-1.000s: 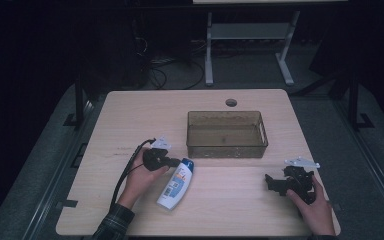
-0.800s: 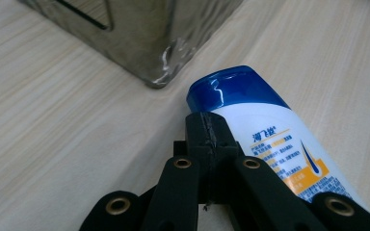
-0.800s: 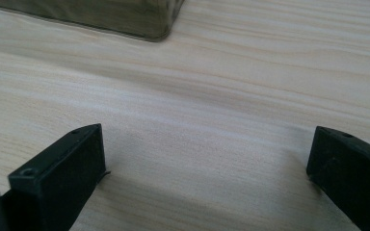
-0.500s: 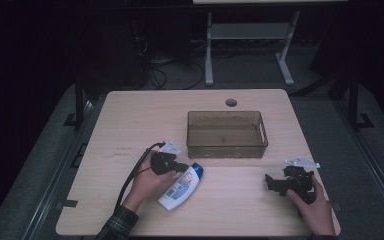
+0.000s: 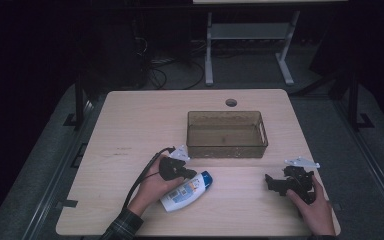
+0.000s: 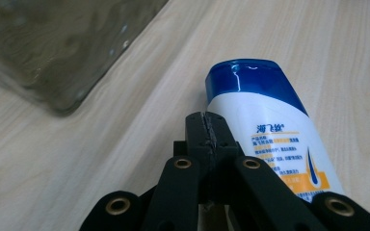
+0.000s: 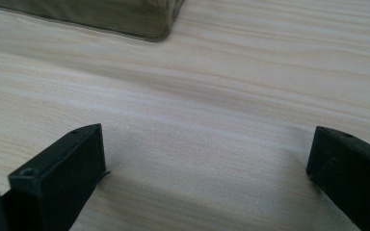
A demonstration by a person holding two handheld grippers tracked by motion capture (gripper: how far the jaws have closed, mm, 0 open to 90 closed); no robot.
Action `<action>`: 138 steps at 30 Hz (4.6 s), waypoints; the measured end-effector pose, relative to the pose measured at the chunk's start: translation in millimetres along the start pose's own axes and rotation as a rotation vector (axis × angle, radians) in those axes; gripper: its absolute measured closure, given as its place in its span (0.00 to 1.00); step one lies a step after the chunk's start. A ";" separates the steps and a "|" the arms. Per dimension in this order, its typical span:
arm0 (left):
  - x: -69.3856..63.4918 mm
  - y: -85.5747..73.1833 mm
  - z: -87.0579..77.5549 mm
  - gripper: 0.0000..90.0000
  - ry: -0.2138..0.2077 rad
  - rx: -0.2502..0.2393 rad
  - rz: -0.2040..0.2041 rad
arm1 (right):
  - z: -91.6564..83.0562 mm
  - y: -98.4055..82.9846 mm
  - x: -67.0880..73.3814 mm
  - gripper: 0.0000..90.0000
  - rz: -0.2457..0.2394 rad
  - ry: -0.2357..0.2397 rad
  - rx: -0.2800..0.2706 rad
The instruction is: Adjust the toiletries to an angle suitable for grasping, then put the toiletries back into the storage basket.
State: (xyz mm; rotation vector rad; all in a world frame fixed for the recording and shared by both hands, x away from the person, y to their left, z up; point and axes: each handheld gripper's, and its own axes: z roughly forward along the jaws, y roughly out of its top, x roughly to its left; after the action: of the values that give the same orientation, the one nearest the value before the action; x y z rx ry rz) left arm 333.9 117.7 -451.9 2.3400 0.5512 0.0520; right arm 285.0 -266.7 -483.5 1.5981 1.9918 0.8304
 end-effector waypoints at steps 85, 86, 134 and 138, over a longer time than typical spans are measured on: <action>-60.0 33.4 32.4 0.36 0.059 0.269 0.123 | 0.0 0.0 0.0 0.00 0.000 0.000 0.000; -60.6 32.7 33.1 0.37 0.059 0.260 0.112 | 0.1 -0.1 0.0 0.00 0.000 0.000 -0.002; -30.4 25.8 -48.5 0.40 -0.158 -0.287 0.034 | 0.0 0.0 0.0 0.00 -0.001 0.000 0.000; -29.6 25.8 -54.7 0.40 -0.142 -0.337 0.042 | 0.0 0.0 0.0 0.00 0.000 0.000 0.000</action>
State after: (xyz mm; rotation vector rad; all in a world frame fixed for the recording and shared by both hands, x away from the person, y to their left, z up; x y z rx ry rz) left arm 306.2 124.3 -390.9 2.0086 0.3893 -0.0028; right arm 285.0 -266.7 -483.5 1.5975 1.9920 0.8309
